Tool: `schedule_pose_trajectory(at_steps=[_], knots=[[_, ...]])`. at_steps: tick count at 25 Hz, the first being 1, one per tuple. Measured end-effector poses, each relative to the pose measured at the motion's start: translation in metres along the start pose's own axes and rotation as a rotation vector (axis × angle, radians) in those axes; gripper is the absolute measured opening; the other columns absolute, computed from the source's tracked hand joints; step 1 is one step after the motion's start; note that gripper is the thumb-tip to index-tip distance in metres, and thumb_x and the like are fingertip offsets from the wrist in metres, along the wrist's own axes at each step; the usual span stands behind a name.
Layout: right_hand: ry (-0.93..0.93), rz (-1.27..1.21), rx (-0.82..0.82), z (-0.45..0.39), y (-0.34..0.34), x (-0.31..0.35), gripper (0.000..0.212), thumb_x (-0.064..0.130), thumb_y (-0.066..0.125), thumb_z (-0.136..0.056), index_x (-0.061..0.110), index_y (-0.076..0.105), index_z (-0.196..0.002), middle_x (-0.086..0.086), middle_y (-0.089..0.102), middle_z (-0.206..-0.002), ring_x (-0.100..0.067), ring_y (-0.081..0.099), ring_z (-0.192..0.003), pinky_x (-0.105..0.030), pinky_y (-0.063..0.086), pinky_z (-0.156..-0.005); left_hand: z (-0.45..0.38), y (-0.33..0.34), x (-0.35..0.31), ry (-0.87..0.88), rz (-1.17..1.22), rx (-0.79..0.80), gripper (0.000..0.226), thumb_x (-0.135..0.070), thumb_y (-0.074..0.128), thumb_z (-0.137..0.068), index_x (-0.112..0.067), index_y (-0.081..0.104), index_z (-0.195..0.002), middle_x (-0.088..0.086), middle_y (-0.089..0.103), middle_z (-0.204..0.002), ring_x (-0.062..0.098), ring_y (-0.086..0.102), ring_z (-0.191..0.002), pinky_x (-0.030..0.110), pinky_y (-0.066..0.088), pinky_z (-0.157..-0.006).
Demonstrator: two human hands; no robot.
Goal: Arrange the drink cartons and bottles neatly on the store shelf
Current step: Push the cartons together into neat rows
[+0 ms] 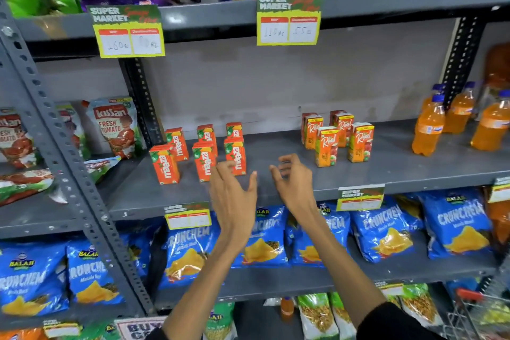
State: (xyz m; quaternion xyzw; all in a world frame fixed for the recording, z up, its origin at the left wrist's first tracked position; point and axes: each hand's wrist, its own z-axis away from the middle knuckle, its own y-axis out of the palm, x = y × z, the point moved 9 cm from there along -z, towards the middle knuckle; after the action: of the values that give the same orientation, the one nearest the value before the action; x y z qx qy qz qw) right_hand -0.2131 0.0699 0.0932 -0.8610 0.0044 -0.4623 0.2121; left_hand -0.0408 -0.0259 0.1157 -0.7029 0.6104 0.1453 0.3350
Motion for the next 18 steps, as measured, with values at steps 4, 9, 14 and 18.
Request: schedule_pose_trajectory(at_steps=[4,9,14,18], knots=[[-0.022,-0.04,-0.133,-0.019,-0.099,-0.042,0.016,0.018,0.065,-0.091,0.01,0.063,-0.104,-0.002,0.07,-0.091,-0.016,0.067,-0.077,-0.038,0.058,-0.076,0.035,0.08,-0.064,-0.089,0.173,0.18,0.037,-0.034,0.076,-0.084,-0.023,0.049,-0.106,-0.003,0.059,-0.097,0.019,0.06,-0.088,0.039,0.052,-0.07],[0.061,0.073,-0.178,-0.067,-0.18,-0.116,0.034,0.018,0.072,-0.086,0.005,0.054,-0.112,-0.016,0.063,-0.111,-0.031,0.062,-0.101,-0.04,0.051,-0.086,0.054,0.161,-0.099,-0.227,0.2,0.287,0.052,-0.032,0.08,-0.081,-0.012,0.049,-0.118,0.007,0.062,-0.104,0.027,0.062,-0.094,0.041,0.052,-0.077],[0.17,0.215,0.043,-0.11,-0.166,-0.155,0.099,0.042,0.086,-0.068,-0.012,0.036,-0.134,-0.029,0.049,-0.131,-0.043,0.047,-0.123,-0.05,0.042,-0.104,0.041,0.208,-0.117,-0.279,0.145,0.311,0.067,-0.024,0.084,-0.077,0.001,0.045,-0.124,0.017,0.056,-0.118,0.031,0.057,-0.11,0.041,0.05,-0.091],[0.151,0.227,0.079,-0.12,-0.153,-0.159,0.078,0.047,0.082,-0.07,0.001,0.043,-0.12,-0.021,0.06,-0.12,-0.039,0.056,-0.116,-0.048,0.051,-0.096,0.032,0.227,-0.114,-0.295,-0.042,0.288,0.071,-0.033,0.089,-0.07,-0.002,0.047,-0.118,0.017,0.061,-0.114,0.034,0.06,-0.106,0.048,0.056,-0.087]])
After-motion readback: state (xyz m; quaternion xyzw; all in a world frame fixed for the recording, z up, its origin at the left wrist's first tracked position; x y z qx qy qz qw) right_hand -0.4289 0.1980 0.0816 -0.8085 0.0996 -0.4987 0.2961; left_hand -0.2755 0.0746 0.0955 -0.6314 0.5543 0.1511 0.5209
